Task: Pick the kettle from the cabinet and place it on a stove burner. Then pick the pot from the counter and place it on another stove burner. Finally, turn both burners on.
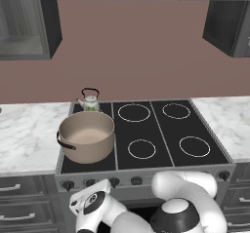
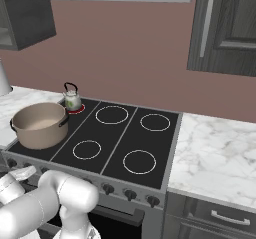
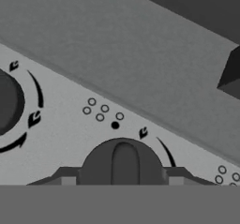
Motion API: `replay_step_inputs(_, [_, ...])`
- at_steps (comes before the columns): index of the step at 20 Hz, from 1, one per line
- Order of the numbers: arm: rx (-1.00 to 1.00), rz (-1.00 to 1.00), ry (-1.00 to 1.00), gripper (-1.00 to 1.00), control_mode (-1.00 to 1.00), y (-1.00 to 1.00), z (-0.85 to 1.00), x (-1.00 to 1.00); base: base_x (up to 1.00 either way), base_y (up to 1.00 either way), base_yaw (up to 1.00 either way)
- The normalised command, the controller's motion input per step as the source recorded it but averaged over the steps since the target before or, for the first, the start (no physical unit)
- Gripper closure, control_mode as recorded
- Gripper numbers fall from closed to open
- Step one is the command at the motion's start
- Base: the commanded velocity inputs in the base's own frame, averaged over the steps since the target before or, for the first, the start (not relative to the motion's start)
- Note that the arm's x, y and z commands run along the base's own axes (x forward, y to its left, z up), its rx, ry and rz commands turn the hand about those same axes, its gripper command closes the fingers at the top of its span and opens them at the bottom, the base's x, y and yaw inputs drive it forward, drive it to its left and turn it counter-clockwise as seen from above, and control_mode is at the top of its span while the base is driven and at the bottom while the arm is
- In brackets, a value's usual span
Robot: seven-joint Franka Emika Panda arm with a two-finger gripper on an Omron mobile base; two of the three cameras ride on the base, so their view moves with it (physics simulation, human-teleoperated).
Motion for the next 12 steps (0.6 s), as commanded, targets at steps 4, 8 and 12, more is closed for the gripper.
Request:
replay_step_inputs(4, [-0.20, -0.05, 0.03, 1.00, -1.00, 0.00, 0.06, 0.00, 0.00, 0.00, 0.00])
replay_step_inputs(8, [-0.21, -0.05, 0.03, 1.00, -1.00, 0.00, 0.03, 0.00, 0.00, 0.00, 0.00])
replay_step_inputs(12, [-0.09, -0.02, 0.01, 1.00, -1.00, 0.02, 0.00, -0.01, 0.00, 0.00, 0.00])
